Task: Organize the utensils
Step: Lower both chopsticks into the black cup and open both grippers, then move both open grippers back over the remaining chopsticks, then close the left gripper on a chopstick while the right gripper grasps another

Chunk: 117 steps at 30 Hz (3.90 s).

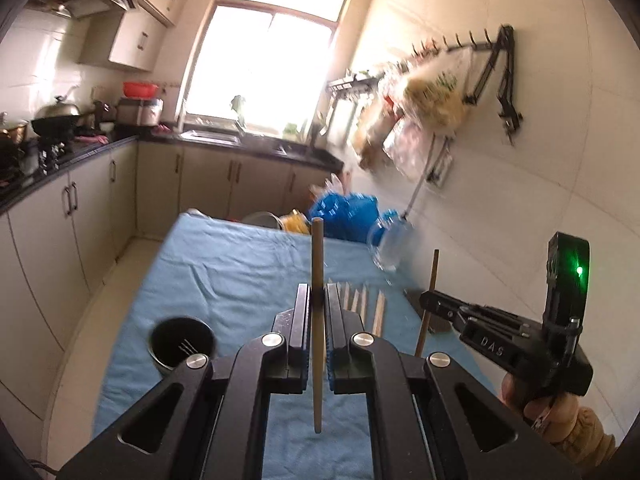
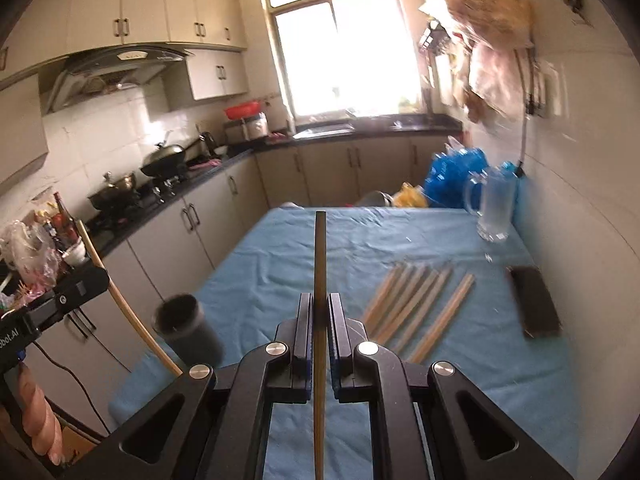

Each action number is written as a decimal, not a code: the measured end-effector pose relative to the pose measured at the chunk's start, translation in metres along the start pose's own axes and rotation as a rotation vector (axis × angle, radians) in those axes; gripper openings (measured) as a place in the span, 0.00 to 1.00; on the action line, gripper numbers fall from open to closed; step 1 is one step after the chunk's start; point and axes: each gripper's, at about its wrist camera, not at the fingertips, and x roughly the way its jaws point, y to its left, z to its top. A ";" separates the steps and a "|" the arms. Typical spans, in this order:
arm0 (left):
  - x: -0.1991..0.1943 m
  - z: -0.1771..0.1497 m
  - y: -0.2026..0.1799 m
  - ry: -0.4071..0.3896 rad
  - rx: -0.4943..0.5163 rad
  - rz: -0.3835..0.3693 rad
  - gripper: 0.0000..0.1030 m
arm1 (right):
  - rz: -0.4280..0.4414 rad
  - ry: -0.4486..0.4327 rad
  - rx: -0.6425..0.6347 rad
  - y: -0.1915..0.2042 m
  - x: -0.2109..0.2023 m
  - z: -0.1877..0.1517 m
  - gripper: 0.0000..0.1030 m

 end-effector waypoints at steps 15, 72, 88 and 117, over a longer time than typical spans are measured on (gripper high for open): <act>-0.018 0.074 0.083 -0.152 -0.029 0.204 0.06 | 0.253 -0.161 0.134 0.096 0.055 0.088 0.06; 0.136 -0.046 -0.025 0.335 -0.039 -0.023 0.44 | -0.075 0.165 0.349 -0.129 0.084 -0.049 0.45; 0.269 -0.130 -0.017 0.594 0.024 0.034 0.15 | -0.051 0.322 0.322 -0.179 0.138 -0.095 0.43; 0.250 -0.134 -0.001 0.587 -0.021 0.065 0.05 | -0.242 0.402 0.116 -0.143 0.174 -0.081 0.22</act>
